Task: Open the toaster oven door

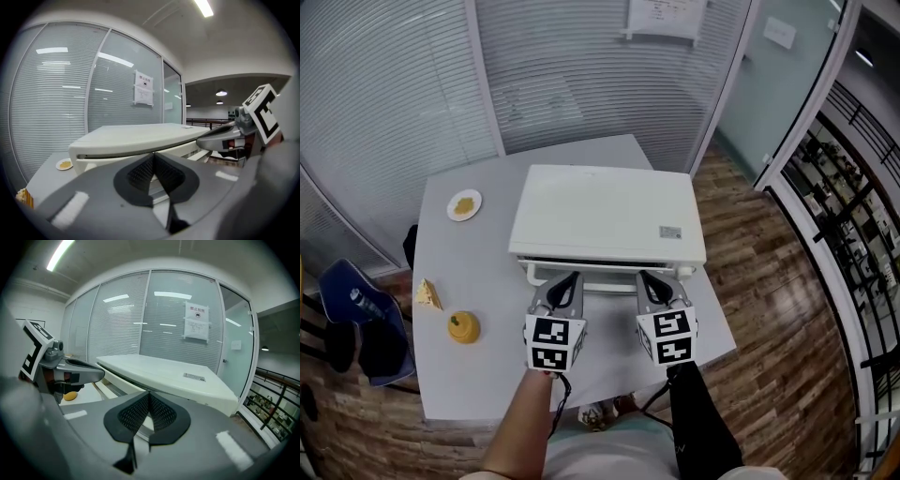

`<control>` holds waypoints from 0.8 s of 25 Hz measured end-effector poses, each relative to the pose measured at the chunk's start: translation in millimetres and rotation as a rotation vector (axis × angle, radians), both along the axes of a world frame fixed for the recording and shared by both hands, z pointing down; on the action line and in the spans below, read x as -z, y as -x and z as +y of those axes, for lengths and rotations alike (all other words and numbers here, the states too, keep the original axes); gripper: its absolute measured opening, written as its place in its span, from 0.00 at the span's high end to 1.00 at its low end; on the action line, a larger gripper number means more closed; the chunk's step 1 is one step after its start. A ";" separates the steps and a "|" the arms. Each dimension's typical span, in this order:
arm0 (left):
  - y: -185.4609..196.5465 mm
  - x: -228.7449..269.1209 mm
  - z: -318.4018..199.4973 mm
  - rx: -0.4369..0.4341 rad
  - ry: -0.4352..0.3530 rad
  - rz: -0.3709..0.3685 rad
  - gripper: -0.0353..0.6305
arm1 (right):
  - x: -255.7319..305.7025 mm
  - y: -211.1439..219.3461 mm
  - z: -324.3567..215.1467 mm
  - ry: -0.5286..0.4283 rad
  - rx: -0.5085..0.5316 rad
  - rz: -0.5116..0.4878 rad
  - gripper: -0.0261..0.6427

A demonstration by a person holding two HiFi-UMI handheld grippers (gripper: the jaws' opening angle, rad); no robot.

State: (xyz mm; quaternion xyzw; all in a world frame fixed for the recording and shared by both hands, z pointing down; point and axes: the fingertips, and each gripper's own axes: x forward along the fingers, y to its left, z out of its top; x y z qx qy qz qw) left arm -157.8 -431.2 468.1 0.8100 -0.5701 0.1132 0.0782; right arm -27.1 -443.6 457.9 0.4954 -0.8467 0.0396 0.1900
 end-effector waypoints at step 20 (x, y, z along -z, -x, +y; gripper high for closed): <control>-9.5 -27.3 60.1 -0.042 0.046 -0.033 0.86 | -31.4 -3.3 62.9 0.080 -0.012 -0.001 0.96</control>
